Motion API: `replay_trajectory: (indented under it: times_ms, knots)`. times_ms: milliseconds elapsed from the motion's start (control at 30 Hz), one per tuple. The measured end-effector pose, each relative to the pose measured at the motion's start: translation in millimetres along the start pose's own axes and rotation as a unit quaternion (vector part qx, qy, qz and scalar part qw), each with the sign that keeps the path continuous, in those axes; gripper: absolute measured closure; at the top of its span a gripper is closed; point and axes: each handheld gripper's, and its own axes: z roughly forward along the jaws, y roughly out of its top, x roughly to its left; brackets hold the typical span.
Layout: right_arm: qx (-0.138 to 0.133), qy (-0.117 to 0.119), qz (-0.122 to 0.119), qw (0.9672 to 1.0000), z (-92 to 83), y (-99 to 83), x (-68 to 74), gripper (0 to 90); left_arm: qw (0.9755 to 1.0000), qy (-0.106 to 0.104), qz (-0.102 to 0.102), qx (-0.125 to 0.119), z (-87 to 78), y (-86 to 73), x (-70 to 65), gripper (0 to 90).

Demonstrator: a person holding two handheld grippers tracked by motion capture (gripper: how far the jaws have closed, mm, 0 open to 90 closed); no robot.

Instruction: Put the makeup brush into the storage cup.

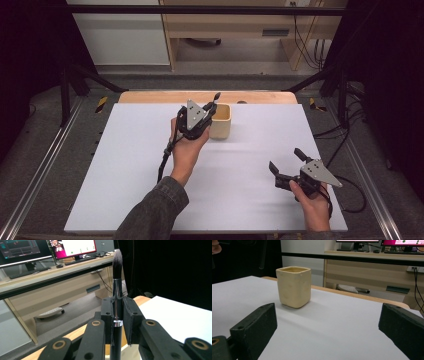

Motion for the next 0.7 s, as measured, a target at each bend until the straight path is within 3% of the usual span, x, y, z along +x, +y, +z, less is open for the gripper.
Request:
replay_trajectory:
  times_ms: [133,700]
  knots:
    - [0.004,0.002,0.001,1.0000,1.1,-1.0,1.2,2.3,0.9999,0.002,-0.011,-0.007,2.7,-1.4,0.4,79.3]
    - [0.009,0.001,-0.001,1.0000,2.9,-3.1,0.9,2.3,0.9998,0.000,-0.018,-0.013,11.0,-4.6,-0.8,79.3]
